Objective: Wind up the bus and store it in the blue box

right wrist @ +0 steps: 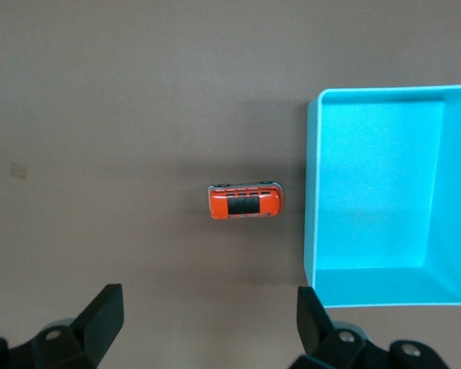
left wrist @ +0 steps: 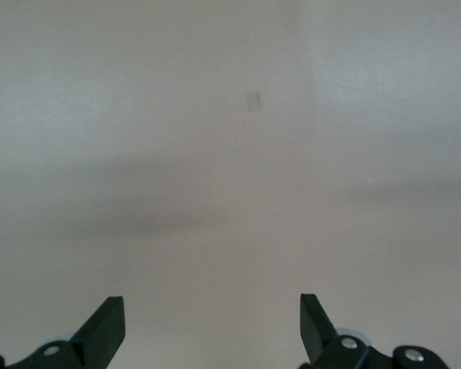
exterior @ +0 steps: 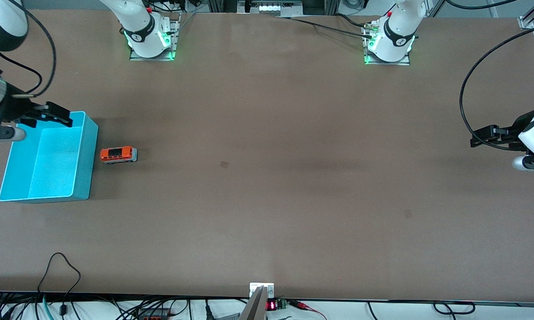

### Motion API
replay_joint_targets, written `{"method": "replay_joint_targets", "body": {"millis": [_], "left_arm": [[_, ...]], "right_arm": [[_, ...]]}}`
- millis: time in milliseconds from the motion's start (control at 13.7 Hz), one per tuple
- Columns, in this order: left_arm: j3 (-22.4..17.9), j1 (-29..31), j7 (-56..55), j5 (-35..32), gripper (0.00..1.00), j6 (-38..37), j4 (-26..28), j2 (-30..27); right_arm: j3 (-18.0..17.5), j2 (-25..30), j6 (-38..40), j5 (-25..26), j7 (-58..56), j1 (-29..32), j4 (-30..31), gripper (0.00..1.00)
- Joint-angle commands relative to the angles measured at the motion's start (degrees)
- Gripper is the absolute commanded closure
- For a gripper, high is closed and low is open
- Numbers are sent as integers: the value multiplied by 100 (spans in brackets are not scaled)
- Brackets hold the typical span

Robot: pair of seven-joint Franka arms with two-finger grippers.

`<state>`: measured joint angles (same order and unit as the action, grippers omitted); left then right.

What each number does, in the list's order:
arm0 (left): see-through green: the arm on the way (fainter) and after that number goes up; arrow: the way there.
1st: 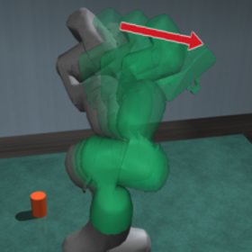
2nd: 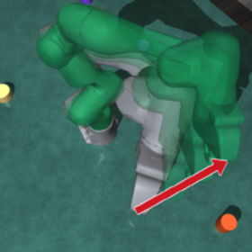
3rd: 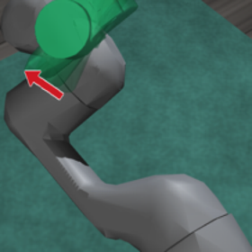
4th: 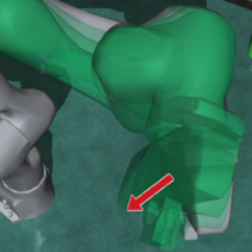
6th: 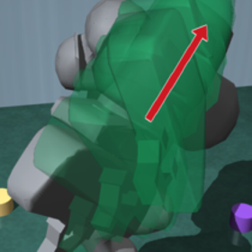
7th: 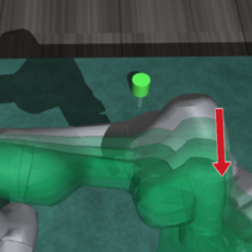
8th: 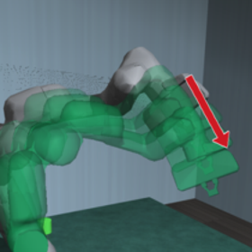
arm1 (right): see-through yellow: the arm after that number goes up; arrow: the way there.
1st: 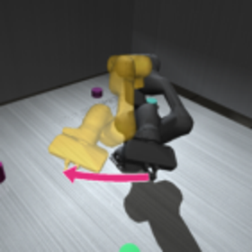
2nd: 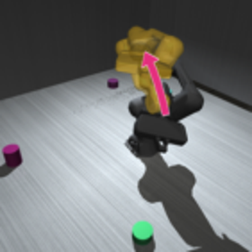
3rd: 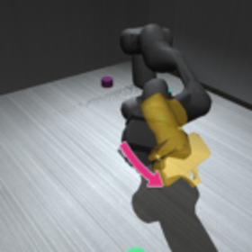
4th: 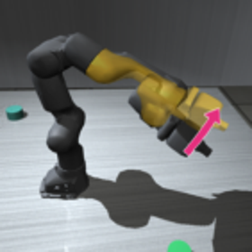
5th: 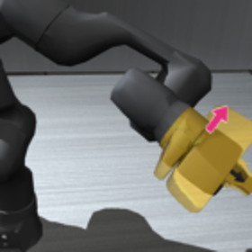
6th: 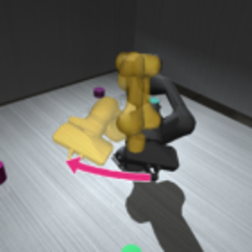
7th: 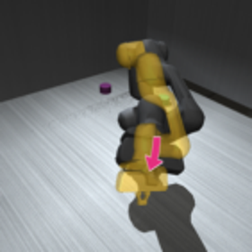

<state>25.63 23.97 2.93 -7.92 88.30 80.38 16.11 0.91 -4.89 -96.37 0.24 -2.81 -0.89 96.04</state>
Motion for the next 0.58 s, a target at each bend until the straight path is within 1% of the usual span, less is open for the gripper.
{"method": "replay_joint_targets", "body": {"millis": [0,73,146,219,291,364,437,510], "left_arm": [[109,19,-73,45,0,-32,-92,-12],[109,19,-73,62,0,-32,-92,-46],[100,19,-73,71,0,-32,-92,-73],[22,98,-3,219,0,116,-58,-91],[-92,99,-3,299,0,169,21,-213],[-128,72,-3,300,0,135,13,-240],[-137,29,-3,317,0,126,-48,-223],[-372,-233,-55,326,0,161,21,-275]], "right_arm": [[14,-301,-258,-77,-62,-78,-138,0],[14,-432,-347,-85,-114,-122,-138,0],[23,-599,-356,-207,-410,-148,-138,0],[23,-775,-374,-304,-805,-114,-138,0],[23,-959,-600,-392,-1331,-87,-129,0],[23,-1022,-907,-411,-1911,-113,2,0],[23,-1031,-1145,-315,-2351,-166,255,0],[23,-988,-1426,-305,-2721,-175,571,0]]}}
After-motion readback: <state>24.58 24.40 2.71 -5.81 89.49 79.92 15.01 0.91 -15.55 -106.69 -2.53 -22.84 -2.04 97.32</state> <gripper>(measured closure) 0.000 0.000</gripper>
